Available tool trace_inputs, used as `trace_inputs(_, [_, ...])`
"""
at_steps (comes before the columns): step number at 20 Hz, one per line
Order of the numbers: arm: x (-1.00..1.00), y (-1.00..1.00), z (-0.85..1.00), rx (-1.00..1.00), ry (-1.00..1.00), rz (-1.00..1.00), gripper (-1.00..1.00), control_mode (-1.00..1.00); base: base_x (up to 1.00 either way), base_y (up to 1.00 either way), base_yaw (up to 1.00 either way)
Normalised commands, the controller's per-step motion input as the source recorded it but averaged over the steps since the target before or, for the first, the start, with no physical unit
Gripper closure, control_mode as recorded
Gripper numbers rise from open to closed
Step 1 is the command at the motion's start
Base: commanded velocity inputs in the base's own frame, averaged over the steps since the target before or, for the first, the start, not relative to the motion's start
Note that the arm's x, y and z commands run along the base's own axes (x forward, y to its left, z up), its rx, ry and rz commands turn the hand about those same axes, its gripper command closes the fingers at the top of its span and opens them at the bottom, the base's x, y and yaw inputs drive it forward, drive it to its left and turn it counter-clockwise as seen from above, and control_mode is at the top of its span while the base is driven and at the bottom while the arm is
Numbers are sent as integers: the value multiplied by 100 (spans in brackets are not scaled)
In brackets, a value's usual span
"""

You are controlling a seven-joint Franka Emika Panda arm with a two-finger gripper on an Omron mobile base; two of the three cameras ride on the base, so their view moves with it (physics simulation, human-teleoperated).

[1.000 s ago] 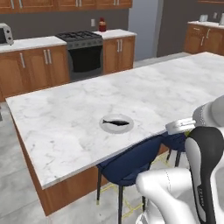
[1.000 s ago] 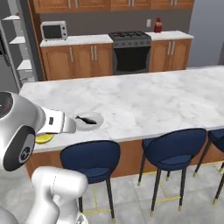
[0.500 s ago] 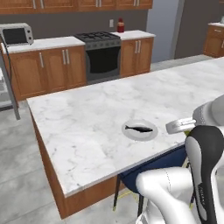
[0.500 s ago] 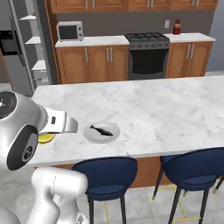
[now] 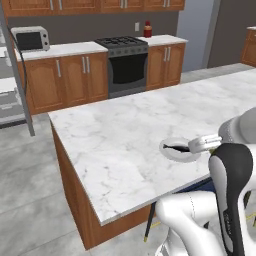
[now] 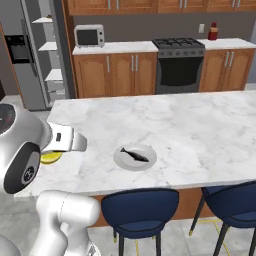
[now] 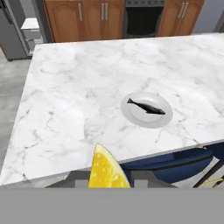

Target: Take the lemon wedge from the fridge and place it on the plate with fish on the dining counter.

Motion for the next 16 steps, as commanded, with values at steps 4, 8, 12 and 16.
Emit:
trace_inputs(4, [0,0,0,0,0,0,100,100,72,-16,0])
trace_inputs(8, [9,-12,-1,1,2,0,100,-100,37,-18,0])
trace_inputs(12, [41,-83,-14,9,5,-11,100,-100,0,0,0])
trace_inputs(16, [72,-79,-9,9,7,-20,100,-100,0,0,0])
